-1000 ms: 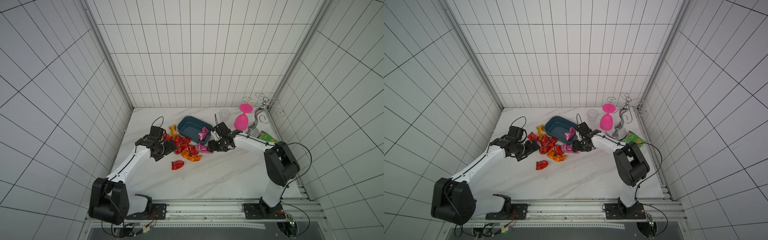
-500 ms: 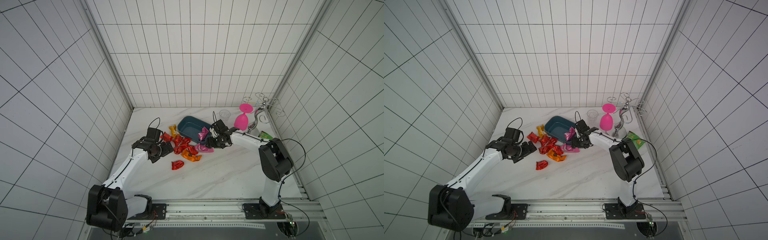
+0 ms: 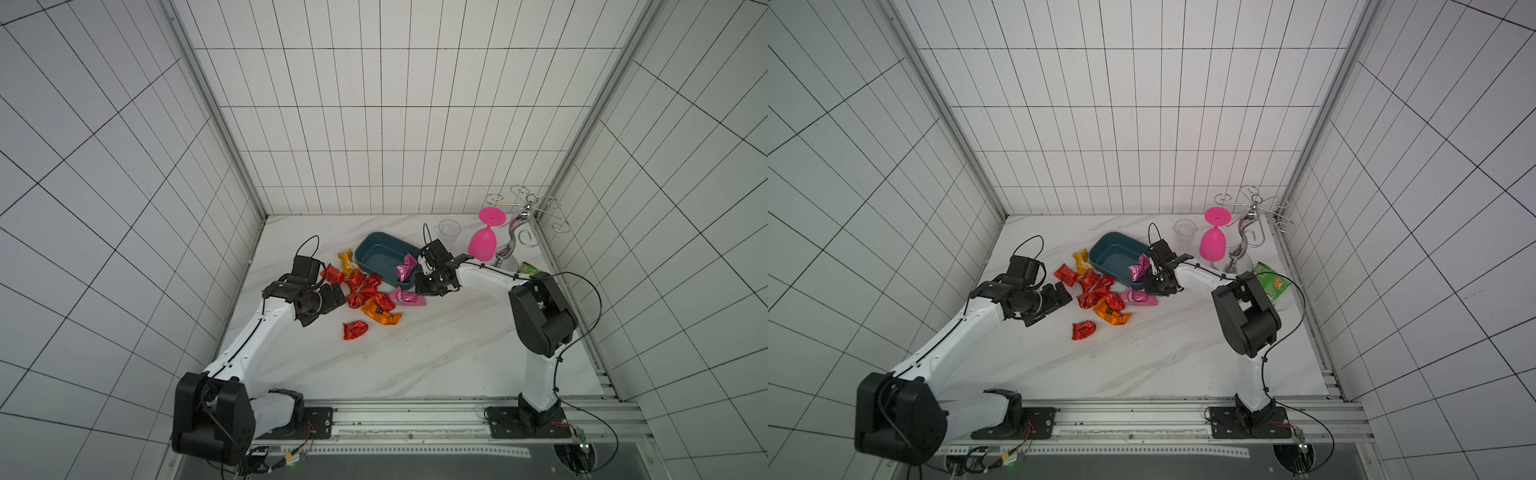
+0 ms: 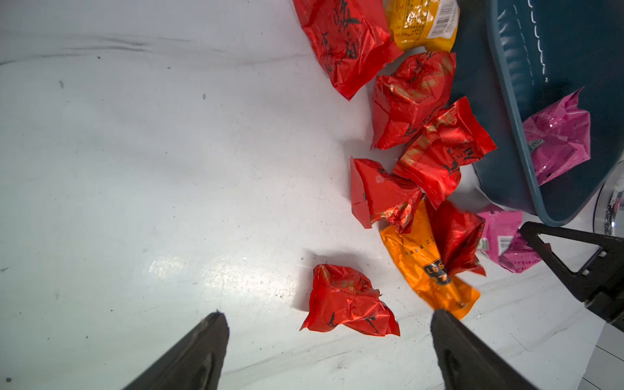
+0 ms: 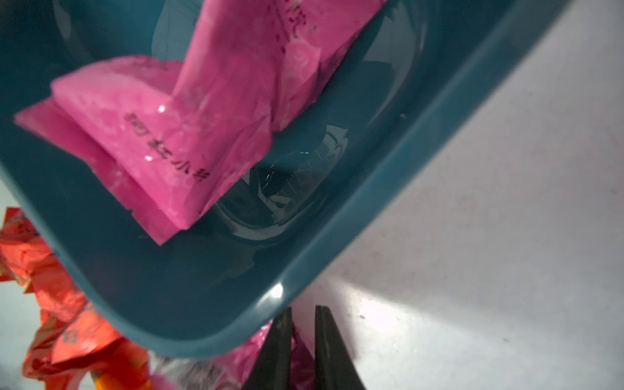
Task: Put the tea bags into the storage box
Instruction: Pick up the tea bag from the center of the board, then place the tea bag in the storage box.
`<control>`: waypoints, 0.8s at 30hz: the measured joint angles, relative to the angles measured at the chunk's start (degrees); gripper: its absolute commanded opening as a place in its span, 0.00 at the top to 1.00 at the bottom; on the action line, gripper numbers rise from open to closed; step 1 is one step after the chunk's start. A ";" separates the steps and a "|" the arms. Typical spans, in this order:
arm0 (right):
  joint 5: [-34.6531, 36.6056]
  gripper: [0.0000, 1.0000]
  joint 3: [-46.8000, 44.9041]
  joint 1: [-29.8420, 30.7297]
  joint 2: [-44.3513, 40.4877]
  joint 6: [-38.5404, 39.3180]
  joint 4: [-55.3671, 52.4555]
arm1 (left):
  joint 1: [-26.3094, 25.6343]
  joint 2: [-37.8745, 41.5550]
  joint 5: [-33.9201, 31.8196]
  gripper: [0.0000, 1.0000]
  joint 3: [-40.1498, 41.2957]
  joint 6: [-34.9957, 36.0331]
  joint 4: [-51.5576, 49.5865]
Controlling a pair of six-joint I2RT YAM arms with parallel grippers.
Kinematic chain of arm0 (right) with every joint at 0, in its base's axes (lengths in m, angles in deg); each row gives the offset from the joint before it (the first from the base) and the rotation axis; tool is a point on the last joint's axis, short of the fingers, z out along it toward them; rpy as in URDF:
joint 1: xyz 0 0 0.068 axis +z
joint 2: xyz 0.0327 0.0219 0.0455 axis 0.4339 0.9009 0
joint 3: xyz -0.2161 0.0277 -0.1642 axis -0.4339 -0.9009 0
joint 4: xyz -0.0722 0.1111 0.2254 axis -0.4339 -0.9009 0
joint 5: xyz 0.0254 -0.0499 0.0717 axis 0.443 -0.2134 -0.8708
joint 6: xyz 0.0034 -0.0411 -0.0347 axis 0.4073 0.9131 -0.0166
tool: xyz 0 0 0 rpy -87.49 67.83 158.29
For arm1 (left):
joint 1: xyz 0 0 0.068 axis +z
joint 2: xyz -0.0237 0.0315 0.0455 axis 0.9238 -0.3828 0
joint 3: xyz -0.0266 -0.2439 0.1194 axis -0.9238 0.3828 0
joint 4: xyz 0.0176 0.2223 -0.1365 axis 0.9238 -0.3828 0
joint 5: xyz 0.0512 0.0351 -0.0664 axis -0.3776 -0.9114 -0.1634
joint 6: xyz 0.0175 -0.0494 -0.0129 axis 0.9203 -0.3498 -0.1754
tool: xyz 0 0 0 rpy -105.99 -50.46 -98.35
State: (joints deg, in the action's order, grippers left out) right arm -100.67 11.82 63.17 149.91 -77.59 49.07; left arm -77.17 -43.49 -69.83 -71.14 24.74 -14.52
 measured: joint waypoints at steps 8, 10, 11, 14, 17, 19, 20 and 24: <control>0.90 1.00 -3.96 0.00 -4.63 -0.42 -0.59 | 0.04 0.00 0.11 0.03 0.94 -0.02 -0.02; 1.62 1.00 -5.18 0.00 -7.30 -0.35 -1.46 | 0.04 -0.24 0.37 0.03 1.03 -0.02 0.09; 2.12 1.00 -5.88 0.00 -9.01 -0.31 -2.08 | 0.04 -0.37 0.50 0.03 1.03 -0.02 0.31; 4.20 1.00 -6.80 0.00 -13.55 0.04 -4.50 | 0.04 -0.72 0.85 0.03 1.03 0.00 1.03; 6.54 1.00 -6.69 0.00 -17.35 0.81 -6.29 | 0.04 -1.20 1.29 0.03 1.03 0.09 1.53; 7.93 1.00 -5.70 0.00 -18.47 1.49 -8.09 | 0.04 -1.86 1.77 0.03 1.03 0.42 1.88; 8.59 1.00 -4.68 0.00 -18.40 1.86 -9.11 | 0.04 -2.27 1.95 0.03 1.03 0.50 2.08; 10.56 1.00 2.73 0.00 -15.30 3.58 -12.07 | 0.04 -4.39 2.71 0.03 0.72 1.07 2.34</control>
State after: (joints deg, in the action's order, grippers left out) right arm -90.11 14.55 63.17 134.61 -74.00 37.01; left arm -77.12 -47.88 -67.12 -70.42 25.81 -12.18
